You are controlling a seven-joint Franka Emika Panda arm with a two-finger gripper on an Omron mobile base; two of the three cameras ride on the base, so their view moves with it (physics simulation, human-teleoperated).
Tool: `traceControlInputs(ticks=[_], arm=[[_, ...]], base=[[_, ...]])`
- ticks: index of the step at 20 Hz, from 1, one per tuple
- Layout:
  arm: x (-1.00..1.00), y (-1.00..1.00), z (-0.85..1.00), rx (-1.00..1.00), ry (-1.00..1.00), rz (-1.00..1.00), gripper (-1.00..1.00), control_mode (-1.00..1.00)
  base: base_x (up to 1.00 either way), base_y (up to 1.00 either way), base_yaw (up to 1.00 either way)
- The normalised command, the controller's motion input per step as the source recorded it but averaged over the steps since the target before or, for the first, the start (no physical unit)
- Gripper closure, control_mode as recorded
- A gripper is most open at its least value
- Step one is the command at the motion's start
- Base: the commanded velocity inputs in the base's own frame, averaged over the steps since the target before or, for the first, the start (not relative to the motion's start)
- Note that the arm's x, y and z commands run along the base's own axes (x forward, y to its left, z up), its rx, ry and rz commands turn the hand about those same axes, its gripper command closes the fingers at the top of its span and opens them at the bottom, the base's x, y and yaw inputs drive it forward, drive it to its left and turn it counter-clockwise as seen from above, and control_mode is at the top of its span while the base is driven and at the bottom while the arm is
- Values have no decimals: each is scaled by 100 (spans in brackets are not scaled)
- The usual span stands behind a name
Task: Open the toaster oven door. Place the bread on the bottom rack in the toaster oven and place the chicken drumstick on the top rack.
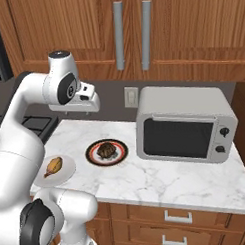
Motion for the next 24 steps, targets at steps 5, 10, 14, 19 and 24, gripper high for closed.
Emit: traceControlInputs(ticks=[5, 10, 14, 19, 24], arm=[[0, 0, 0, 0, 0, 0, -100, -100], [0, 0, 0, 0, 0, 0, -100, -100], [-8, -4, 0, 2, 0, 0, -100, -100], [-42, -9, -2, 16, -11, -1, -100, -100], [-48, -28, 0, 17, -6, -20, -100, -100]], base=[[0, 0, 0], [0, 0, 0], [0, 0, 0], [0, 0, 0], [0, 0, 0]])
